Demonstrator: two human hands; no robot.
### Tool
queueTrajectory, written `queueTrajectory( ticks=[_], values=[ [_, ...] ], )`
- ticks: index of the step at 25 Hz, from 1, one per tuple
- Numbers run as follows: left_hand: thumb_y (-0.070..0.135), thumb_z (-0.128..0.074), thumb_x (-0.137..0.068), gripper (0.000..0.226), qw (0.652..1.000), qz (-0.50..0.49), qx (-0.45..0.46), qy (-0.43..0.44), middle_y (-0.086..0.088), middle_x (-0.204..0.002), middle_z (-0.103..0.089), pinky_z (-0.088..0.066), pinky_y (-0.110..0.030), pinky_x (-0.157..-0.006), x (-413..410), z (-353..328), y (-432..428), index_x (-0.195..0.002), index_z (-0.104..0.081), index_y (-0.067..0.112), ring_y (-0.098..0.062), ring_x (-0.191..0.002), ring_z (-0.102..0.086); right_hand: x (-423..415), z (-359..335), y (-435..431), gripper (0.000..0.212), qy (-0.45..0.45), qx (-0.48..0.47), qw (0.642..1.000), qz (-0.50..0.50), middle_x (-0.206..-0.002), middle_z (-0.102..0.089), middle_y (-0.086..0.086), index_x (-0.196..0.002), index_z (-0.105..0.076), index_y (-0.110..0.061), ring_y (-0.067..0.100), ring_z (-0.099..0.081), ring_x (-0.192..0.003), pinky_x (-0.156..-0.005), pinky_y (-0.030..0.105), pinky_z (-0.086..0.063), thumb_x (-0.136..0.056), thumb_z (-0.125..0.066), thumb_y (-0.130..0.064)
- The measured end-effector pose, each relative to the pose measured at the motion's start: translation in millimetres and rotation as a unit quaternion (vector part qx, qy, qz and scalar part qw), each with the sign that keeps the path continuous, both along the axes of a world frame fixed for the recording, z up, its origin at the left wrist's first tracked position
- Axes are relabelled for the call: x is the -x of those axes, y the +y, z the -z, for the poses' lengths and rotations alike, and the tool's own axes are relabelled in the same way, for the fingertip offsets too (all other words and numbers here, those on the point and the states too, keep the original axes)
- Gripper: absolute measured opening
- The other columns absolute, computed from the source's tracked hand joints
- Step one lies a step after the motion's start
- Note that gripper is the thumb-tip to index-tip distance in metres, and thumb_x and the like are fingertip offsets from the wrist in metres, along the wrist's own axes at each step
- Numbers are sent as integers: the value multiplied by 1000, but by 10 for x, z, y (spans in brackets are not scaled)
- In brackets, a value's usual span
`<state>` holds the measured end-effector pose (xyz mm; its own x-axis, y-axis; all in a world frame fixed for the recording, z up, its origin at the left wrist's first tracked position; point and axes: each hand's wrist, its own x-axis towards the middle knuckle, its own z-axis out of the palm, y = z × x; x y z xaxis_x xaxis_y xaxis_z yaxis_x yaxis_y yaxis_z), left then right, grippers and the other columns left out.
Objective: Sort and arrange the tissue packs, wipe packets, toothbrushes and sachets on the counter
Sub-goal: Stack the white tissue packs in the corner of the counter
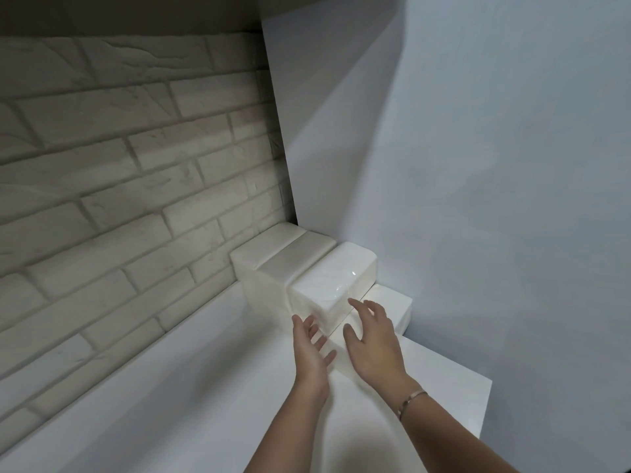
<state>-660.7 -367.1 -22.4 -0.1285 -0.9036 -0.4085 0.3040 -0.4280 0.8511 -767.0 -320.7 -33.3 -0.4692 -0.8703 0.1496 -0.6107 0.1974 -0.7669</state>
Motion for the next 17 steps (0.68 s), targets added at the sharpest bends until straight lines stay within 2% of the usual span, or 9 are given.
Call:
queueTrajectory(
  ticks=[3, 6, 9, 11, 14, 17],
  values=[
    [59, -31, -104, 55, 999, 28, 11, -12, 4, -137, -58, -46, -47, -107, -162, 15, 49, -138, -57, 25, -25, -127, -56, -72, 77, 200, 50, -21, 21, 1000, 7, -149, -43, -6, -148, -45, -33, 18, -42, -134, -105, 33, -41, -99, -55, -27],
    [52, -48, -101, 46, 997, 38, 19, -59, 2, -131, -64, -47, -51, -107, -415, 103, 252, -131, -63, 22, -28, -122, -61, -206, 113, 408, 48, -31, 37, 999, 3, -143, -47, -12, -146, -47, -31, 12, -41, -133, -100, 23, -33, -99, -57, -25],
    [42, -65, -88, 32, 993, 25, 22, -114, -7, -106, -77, -54, -47, -86, -733, 257, 610, -103, -74, 16, -36, -102, -70, -424, 120, 579, 47, -41, 53, 998, 4, -136, -46, -18, -144, -49, -31, 8, -39, -126, -99, 21, -30, -99, -59, -22],
    [26, -64, -95, 18, 992, 1, 18, -129, -12, -97, -77, -50, -41, -73, -972, 339, 857, -96, -74, 11, -38, -88, -70, -629, 133, 700, 47, -52, 53, 997, -11, -134, -46, -21, -141, -50, -32, 8, -40, -125, -99, 21, -30, -97, -60, -20],
    [6, -57, -99, 17, 992, -14, 13, -123, -14, -80, -71, -42, -29, -58, -1362, 365, 1184, -93, -72, 1, -27, -68, -60, -903, 194, 855, 47, -88, 33, 995, -34, -137, -48, -16, -140, -50, -32, 7, -42, -126, -100, 22, -32, -96, -61, -19],
    [-1, -55, -100, 19, 991, -13, 17, -130, -7, -68, -70, -40, -18, -47, -1873, 334, 1471, -91, -71, -5, -19, -57, -57, -899, 18, 727, 56, -215, 27, 976, 16, -139, -48, -6, -148, -45, -22, 14, -47, -129, -105, 30, -38, -96, -65, -18]
  ],
)
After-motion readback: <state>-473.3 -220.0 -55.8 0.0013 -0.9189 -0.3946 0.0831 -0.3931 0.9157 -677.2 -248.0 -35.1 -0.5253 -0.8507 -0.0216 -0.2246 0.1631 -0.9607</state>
